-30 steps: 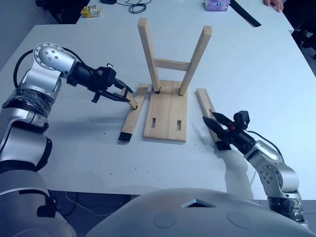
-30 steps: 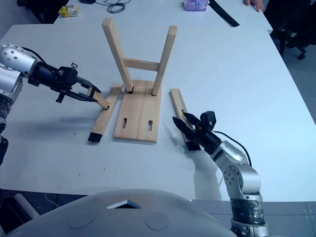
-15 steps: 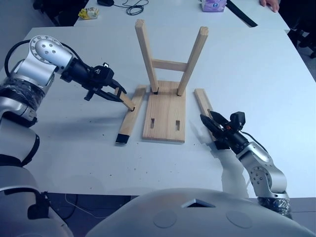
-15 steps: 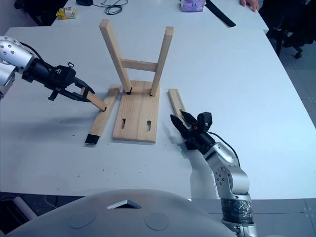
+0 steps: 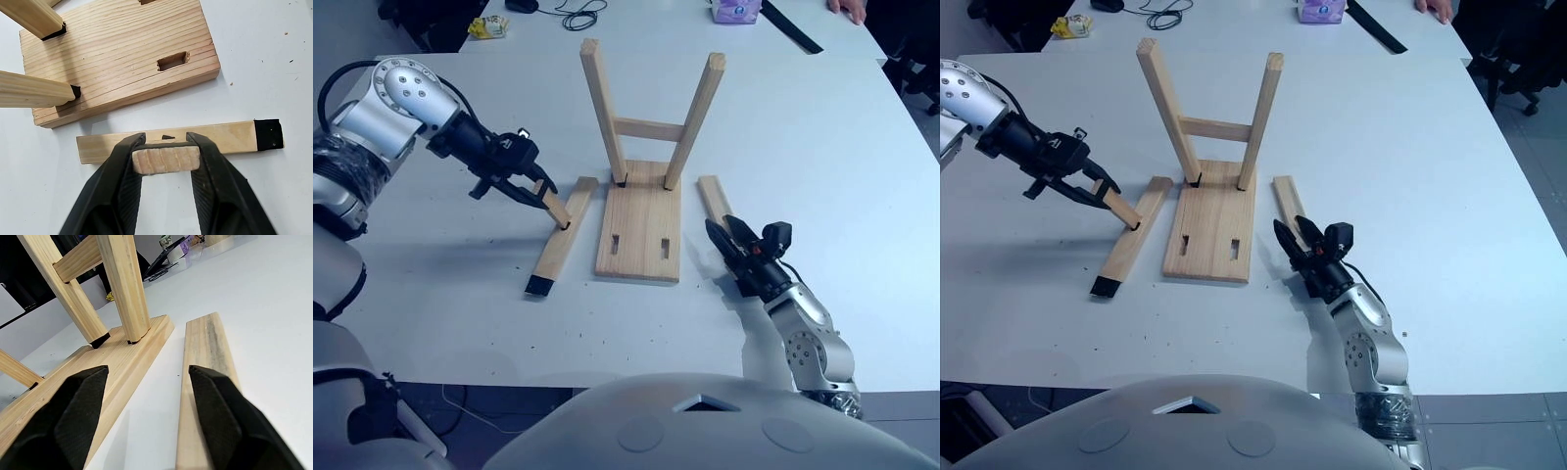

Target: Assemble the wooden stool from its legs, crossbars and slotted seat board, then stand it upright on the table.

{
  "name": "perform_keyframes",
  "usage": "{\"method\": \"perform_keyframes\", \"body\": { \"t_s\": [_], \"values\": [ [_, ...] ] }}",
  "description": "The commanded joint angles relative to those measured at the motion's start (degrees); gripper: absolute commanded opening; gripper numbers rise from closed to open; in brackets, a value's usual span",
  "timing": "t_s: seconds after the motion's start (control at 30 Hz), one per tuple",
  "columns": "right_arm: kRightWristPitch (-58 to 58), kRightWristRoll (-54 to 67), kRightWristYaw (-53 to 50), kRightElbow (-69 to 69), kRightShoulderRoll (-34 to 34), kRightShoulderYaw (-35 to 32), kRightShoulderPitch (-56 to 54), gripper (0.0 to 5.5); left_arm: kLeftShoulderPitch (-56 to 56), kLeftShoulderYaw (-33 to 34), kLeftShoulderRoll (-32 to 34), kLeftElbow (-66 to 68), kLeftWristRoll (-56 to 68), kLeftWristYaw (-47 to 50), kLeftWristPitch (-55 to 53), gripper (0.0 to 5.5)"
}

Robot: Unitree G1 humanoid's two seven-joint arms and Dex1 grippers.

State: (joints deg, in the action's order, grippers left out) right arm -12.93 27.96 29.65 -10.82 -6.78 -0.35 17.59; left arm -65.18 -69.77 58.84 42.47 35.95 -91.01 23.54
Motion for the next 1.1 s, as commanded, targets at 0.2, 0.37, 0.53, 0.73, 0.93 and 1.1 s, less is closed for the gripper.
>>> {"method": "perform_keyframes", "body": {
  "t_s": [0.2, 0.37, 0.53, 0.73, 0.93, 1.1],
  "values": [
    [-2.0, 0.1, 0.1, 0.3, -1.7, -0.2, -0.7, 3.03, 7.1, -5.4, -2.3, 2.7, -4.6, -1.5, -0.5, 1.32],
    [-1.8, -0.2, -0.1, 1.2, -1.0, 0.5, -1.2, 3.03, 6.4, -5.2, -3.8, 3.7, -4.6, -1.5, -0.1, 1.32],
    [-1.6, -0.2, 0.1, 1.9, -0.8, 0.7, -1.5, 3.03, 4.5, -5.7, -6.3, 5.9, -4.5, -1.5, 0.3, 1.32],
    [-1.0, -0.6, 0.1, 2.5, -0.2, 1.2, -1.4, 3.03, 2.8, -7.6, -7.1, 7.3, -3.9, -1.5, 1.1, 1.32],
    [-0.8, -0.4, 0.2, 2.6, -0.4, 0.9, -0.9, 3.03, 3.2, -2.5, -10.9, 11.6, -3.7, -1.5, 1.1, 1.32],
    [0.1, -0.5, 0.0, 3.3, -0.5, 0.1, 0.2, 3.03, 3.2, 4.2, -10.1, 8.4, -2.0, -1.5, -4.2, 1.32]
  ]
}}
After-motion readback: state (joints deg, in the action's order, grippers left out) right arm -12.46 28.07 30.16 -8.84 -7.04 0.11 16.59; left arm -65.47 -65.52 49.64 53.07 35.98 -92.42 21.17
